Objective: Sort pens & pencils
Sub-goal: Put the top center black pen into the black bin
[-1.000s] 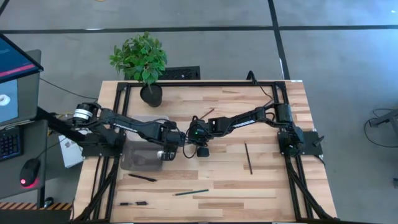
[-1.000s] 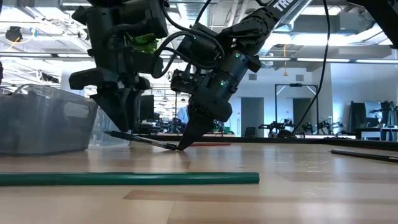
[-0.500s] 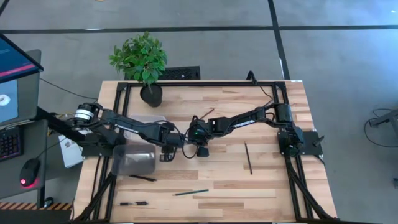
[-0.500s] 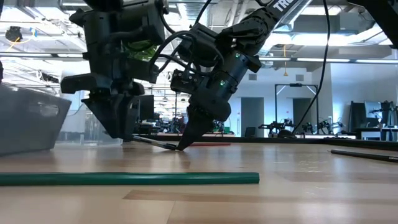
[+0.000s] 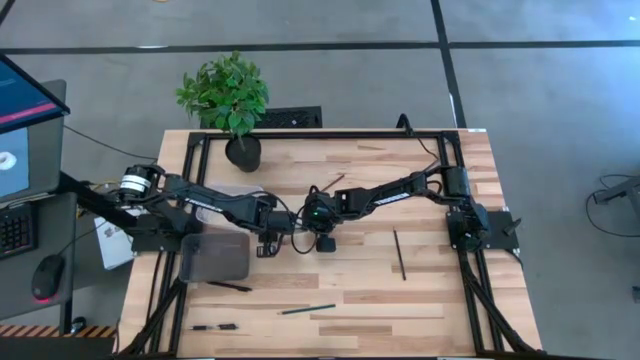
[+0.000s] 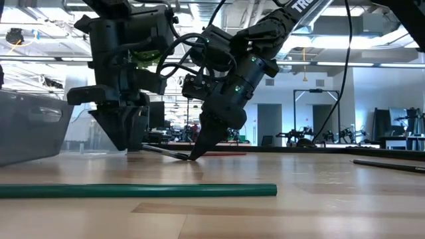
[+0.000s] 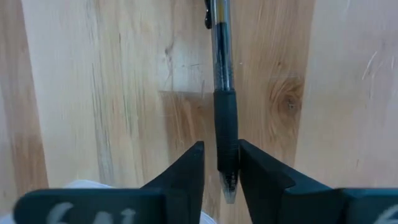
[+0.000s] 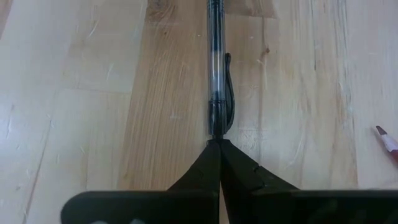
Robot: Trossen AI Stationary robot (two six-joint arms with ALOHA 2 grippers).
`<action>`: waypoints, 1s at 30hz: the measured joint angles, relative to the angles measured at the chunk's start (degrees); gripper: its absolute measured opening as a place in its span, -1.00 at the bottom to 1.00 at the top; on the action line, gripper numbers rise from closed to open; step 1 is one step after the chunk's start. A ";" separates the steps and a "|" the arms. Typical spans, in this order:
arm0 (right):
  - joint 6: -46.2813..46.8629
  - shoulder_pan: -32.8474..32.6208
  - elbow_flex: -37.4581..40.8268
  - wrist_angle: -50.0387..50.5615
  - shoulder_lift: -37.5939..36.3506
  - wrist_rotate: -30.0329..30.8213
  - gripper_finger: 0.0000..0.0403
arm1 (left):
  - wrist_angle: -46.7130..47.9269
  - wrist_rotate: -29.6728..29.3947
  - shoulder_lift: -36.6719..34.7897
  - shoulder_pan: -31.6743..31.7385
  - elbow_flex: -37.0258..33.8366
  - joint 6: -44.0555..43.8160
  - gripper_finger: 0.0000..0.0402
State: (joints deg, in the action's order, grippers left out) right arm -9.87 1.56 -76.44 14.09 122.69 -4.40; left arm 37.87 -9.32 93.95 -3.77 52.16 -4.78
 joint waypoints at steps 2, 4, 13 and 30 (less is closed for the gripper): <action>0.00 0.00 0.00 -0.03 0.00 0.01 -0.87 | -0.07 0.00 0.00 0.00 0.00 -0.03 -0.72; 0.00 0.00 0.00 -0.03 0.00 0.02 -0.86 | -0.09 -0.03 -0.02 0.00 0.00 -0.15 -0.81; 0.54 0.00 0.07 -0.37 0.03 0.02 -0.82 | -0.11 -0.11 -0.02 0.00 0.00 -0.32 -0.86; -2.16 -1.57 0.43 0.29 -7.22 0.28 -0.64 | -0.61 -1.05 -0.20 -0.02 0.24 1.44 -0.89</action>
State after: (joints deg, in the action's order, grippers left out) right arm -12.03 -0.01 -76.01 14.38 115.48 -4.12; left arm 37.26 -10.37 93.76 -3.79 52.40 -3.33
